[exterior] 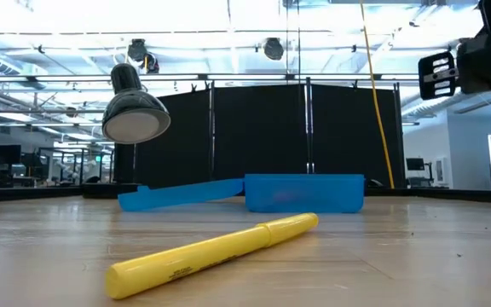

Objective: Pick & place school supplies into a supply box
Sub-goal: Put the yellow ball pen into the supply box

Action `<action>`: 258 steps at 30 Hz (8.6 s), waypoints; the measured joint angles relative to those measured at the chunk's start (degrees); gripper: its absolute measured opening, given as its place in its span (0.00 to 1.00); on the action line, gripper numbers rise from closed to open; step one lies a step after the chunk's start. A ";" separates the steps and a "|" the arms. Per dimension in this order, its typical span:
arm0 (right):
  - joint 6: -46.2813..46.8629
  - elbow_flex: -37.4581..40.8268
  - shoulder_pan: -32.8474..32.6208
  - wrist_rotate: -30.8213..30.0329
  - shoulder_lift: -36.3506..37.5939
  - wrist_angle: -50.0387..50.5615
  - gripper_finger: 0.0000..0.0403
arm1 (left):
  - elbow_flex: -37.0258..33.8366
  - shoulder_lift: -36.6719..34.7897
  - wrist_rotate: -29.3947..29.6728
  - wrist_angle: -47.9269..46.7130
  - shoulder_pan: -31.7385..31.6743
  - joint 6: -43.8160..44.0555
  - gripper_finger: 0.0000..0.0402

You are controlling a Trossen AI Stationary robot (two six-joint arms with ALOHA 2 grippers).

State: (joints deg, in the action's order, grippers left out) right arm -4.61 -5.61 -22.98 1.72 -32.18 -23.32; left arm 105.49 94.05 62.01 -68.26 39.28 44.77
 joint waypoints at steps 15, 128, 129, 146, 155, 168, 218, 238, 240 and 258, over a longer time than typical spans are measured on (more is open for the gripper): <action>0.49 0.00 0.02 -0.14 0.04 -12.27 0.00 | -3.40 -6.04 7.43 -15.85 8.17 -12.46 0.13; -13.81 -96.39 -3.50 -0.02 -93.56 52.99 0.38 | -104.87 -79.43 -58.54 78.46 -30.62 -35.35 0.08; -13.41 -96.39 -3.50 0.63 -93.65 53.05 0.38 | -104.87 -79.42 -58.54 78.20 -30.62 -35.44 0.08; -11.22 -95.69 -3.96 1.45 -98.16 52.60 0.39 | -104.87 -79.44 -58.68 76.60 -30.59 -35.64 0.08; -15.03 -90.49 -4.11 1.94 -98.03 49.26 0.19 | -104.87 -79.42 -59.34 76.55 -30.60 -35.60 0.08; -17.96 -88.45 -4.72 1.16 -93.97 51.40 0.05 | -104.87 -79.42 -59.37 76.58 -30.59 -35.58 0.08; -75.14 -82.99 23.37 10.14 -74.25 73.69 0.05 | -104.87 -79.43 -60.37 73.14 -30.61 -34.69 0.08; -77.74 -68.60 32.46 17.17 -74.99 58.52 0.05 | -104.87 -79.44 -62.16 72.73 -30.61 -36.69 0.08; -77.73 -67.19 33.80 17.71 -74.93 55.97 0.05 | -104.87 -79.44 -62.15 72.73 -30.62 -36.97 0.08; -78.58 -61.83 35.63 16.11 -74.40 51.75 0.18 | -104.87 -79.44 -62.13 70.96 -30.62 -36.12 0.08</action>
State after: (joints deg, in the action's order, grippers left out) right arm -83.18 -67.44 12.64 17.84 -106.59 28.43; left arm 0.62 14.61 -0.12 2.70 8.67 8.65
